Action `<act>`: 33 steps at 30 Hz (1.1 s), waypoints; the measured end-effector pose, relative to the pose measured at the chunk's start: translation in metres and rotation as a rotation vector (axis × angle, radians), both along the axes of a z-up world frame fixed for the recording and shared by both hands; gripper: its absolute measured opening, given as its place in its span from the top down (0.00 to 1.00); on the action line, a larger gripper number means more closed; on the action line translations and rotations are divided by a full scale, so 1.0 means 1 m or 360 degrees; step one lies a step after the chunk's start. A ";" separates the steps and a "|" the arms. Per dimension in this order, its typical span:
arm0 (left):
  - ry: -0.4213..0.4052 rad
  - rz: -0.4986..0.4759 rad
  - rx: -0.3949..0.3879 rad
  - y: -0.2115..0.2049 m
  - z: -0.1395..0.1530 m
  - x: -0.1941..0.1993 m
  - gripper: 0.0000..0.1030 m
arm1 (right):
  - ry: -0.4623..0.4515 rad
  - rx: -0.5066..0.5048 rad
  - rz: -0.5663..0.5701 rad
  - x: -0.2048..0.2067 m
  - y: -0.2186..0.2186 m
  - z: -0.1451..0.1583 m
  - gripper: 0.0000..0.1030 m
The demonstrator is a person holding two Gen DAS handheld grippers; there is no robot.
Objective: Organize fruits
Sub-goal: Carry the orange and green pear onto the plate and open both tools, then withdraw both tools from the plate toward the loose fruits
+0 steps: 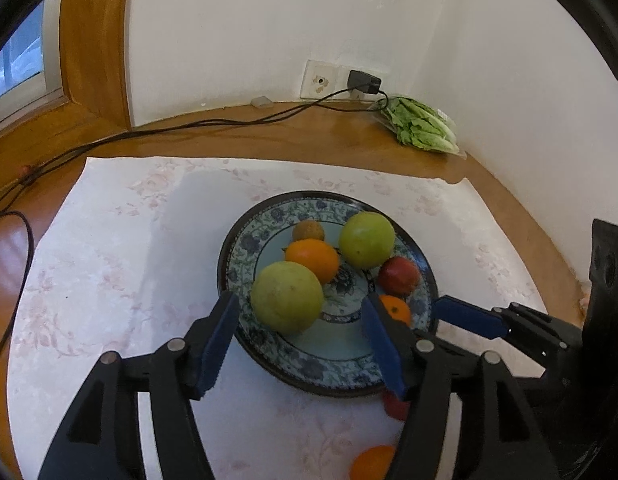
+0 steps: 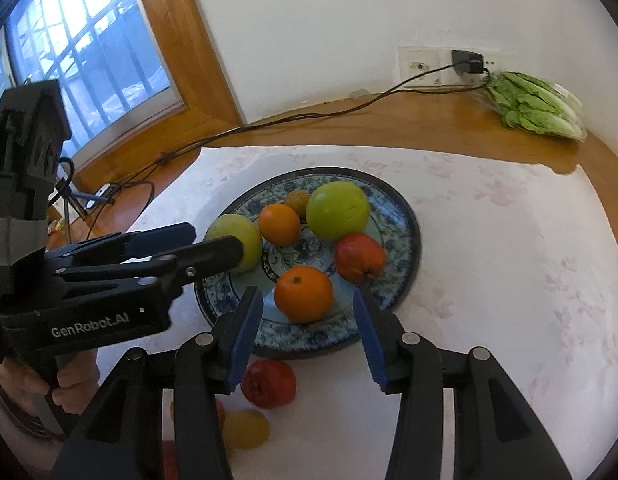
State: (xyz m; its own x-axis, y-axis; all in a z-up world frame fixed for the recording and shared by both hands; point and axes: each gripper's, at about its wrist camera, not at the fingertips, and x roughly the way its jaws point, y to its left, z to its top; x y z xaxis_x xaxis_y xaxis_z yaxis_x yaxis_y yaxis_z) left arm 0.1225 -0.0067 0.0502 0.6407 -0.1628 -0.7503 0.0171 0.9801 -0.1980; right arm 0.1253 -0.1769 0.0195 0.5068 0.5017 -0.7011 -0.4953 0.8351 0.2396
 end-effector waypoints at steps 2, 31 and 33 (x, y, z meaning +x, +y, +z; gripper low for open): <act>0.0000 0.0002 0.0001 -0.002 0.003 -0.006 0.35 | 0.0009 0.0014 -0.0018 -0.003 -0.005 0.001 0.53; 0.0074 -0.0050 -0.0007 -0.035 -0.011 -0.080 0.35 | 0.0104 0.0121 -0.0068 -0.057 -0.040 -0.003 0.53; 0.0081 -0.0052 -0.0001 -0.036 -0.011 -0.082 0.35 | 0.0109 0.0121 -0.0078 -0.058 -0.042 -0.004 0.53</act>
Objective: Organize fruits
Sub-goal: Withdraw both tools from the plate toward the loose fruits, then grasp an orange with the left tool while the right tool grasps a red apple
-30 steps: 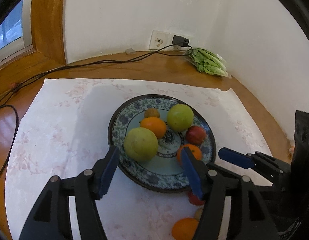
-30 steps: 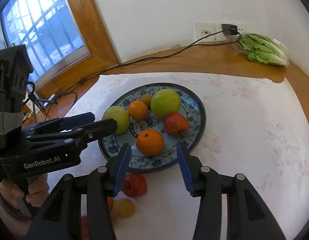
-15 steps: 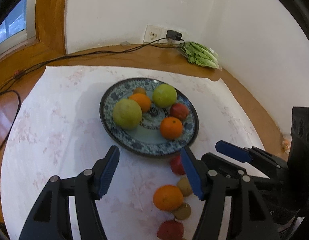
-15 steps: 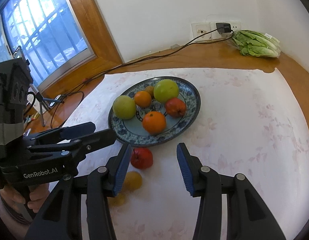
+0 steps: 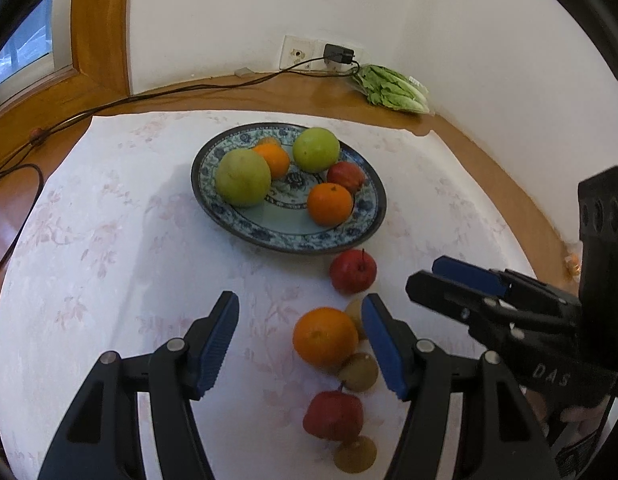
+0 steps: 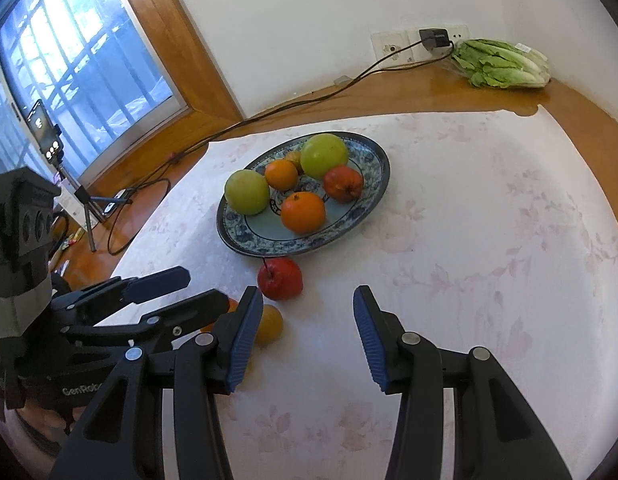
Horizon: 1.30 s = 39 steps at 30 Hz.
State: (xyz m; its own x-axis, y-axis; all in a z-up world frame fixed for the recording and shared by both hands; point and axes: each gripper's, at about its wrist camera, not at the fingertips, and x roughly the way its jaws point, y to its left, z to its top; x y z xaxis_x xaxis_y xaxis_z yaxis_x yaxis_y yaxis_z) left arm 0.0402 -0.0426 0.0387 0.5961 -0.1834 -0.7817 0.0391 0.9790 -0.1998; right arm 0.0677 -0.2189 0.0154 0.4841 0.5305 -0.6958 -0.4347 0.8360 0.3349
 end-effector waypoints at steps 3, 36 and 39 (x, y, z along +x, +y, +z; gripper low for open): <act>0.0006 -0.0005 0.0027 -0.002 -0.002 -0.003 0.35 | -0.0002 -0.0007 -0.0018 0.000 -0.002 0.000 0.53; -0.0011 0.0052 -0.0010 0.018 -0.005 -0.003 0.63 | 0.0028 0.0006 -0.0056 0.001 0.006 -0.009 0.53; -0.0005 0.0076 -0.0021 0.025 -0.005 0.000 0.63 | 0.0051 0.0006 -0.0033 0.003 0.013 -0.011 0.53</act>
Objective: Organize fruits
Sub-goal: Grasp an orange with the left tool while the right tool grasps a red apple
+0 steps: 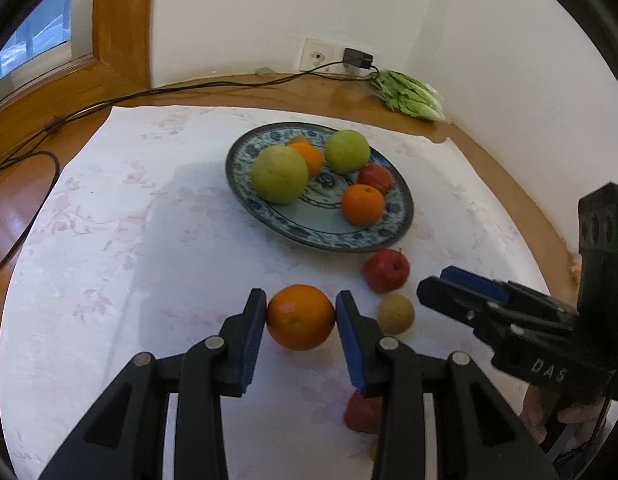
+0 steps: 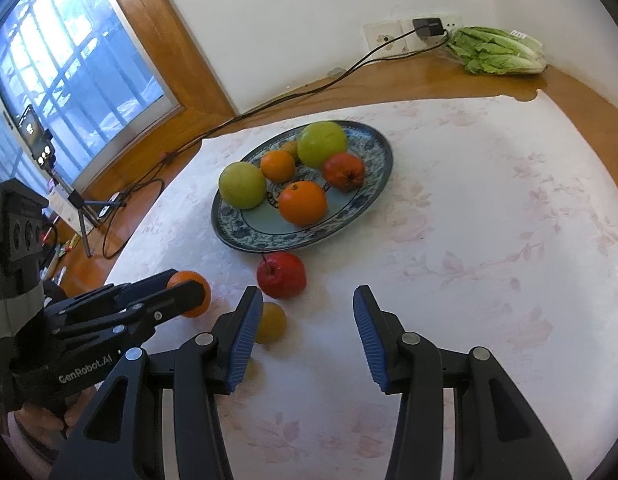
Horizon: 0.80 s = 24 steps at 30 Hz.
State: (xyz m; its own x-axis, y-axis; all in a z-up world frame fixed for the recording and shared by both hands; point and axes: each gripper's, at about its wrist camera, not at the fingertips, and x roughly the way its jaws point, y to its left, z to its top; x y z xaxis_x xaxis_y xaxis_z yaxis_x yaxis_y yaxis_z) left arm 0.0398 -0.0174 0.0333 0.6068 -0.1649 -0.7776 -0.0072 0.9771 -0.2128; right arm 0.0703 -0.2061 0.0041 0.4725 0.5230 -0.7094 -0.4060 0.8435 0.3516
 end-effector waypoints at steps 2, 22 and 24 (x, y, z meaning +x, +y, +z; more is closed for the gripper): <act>-0.0010 0.0006 -0.0003 0.003 0.000 0.000 0.63 | 0.0014 -0.0012 0.0020 0.002 0.006 -0.001 0.53; -0.0003 0.0059 -0.0067 0.017 0.006 -0.001 0.63 | 0.0044 -0.0134 0.0048 0.010 0.038 -0.009 0.56; -0.0005 0.0054 -0.0066 0.017 0.007 -0.001 0.63 | 0.0037 -0.0148 0.0041 0.010 0.040 -0.009 0.59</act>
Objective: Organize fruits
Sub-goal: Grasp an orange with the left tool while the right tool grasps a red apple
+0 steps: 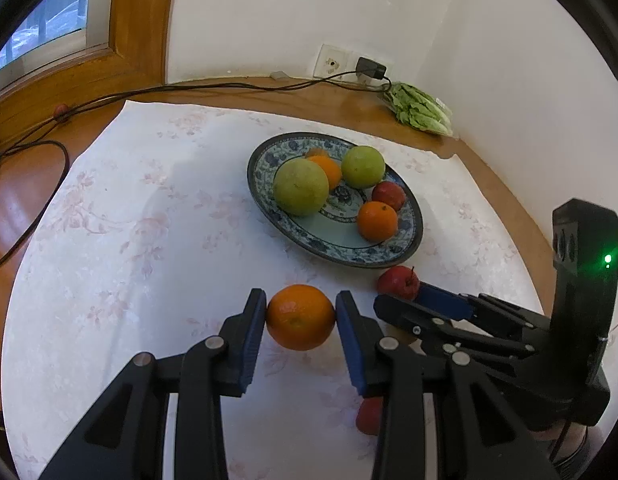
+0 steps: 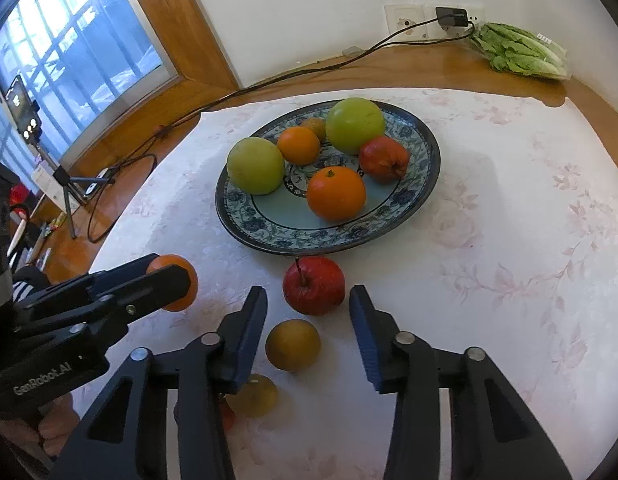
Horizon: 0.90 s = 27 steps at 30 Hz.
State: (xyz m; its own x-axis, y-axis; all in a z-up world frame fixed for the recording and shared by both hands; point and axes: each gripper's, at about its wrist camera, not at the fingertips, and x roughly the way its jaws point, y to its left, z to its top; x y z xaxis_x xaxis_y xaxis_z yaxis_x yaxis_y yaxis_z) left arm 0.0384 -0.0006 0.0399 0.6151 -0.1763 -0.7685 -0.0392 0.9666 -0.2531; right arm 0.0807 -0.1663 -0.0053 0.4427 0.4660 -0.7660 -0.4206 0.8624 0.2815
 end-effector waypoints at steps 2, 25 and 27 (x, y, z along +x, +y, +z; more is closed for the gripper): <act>-0.0005 -0.0004 -0.0003 0.000 0.000 -0.001 0.63 | -0.0002 -0.0008 -0.0009 0.000 0.001 0.000 0.61; 0.0016 0.0033 0.0005 0.002 -0.001 0.000 0.63 | -0.0006 0.0076 0.0005 -0.008 -0.005 0.004 0.68; 0.0015 0.0031 -0.0003 0.002 -0.001 0.000 0.63 | -0.0010 0.0089 0.0007 -0.009 -0.007 0.006 0.68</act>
